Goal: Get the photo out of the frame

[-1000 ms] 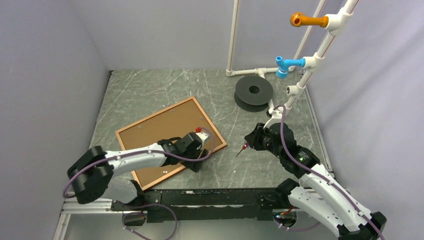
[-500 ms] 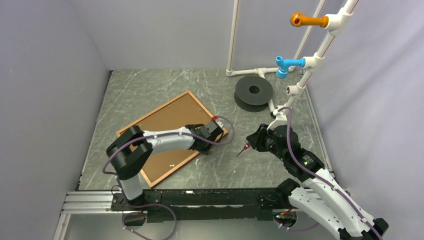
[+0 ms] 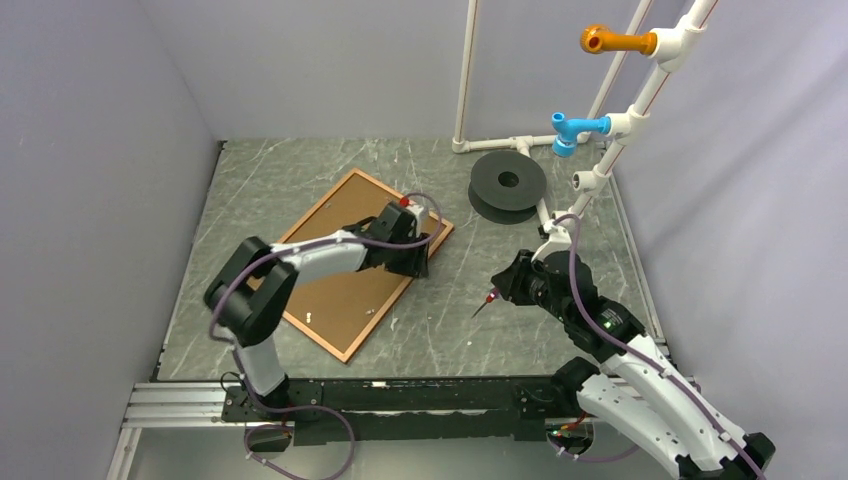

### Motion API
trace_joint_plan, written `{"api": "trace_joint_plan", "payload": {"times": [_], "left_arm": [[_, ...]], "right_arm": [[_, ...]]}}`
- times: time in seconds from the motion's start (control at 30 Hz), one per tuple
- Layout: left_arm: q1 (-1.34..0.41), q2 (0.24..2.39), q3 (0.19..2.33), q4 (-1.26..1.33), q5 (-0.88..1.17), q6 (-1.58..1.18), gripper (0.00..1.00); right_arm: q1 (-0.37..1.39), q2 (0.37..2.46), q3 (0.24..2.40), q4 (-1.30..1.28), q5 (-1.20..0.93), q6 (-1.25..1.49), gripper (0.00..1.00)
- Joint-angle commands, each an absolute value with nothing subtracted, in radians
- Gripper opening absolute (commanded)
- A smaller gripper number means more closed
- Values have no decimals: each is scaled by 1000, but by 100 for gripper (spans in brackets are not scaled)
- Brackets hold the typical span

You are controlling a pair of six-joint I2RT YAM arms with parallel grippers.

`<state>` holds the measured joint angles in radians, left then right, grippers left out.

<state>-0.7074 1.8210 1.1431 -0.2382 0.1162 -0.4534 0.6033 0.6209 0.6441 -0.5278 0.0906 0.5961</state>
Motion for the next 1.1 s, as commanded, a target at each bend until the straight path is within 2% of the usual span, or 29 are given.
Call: {"api": "trace_joint_plan", "payload": {"times": [0.0, 0.27, 0.47, 0.77, 1.07], "left_arm": [[-724, 1557, 985, -137, 225, -510, 60], [-724, 1122, 604, -230, 137, -505, 65], [-726, 925, 424, -292, 96, -558, 65], [-794, 898, 292, -177, 150, -686, 60], [-1014, 1195, 397, 110, 185, -807, 60]], "right_arm": [[601, 652, 629, -452, 51, 612, 0], [603, 738, 610, -364, 11, 619, 0], [606, 803, 592, -281, -42, 642, 0], [627, 855, 594, -247, -45, 654, 0], [629, 855, 606, -269, 11, 651, 0]]}}
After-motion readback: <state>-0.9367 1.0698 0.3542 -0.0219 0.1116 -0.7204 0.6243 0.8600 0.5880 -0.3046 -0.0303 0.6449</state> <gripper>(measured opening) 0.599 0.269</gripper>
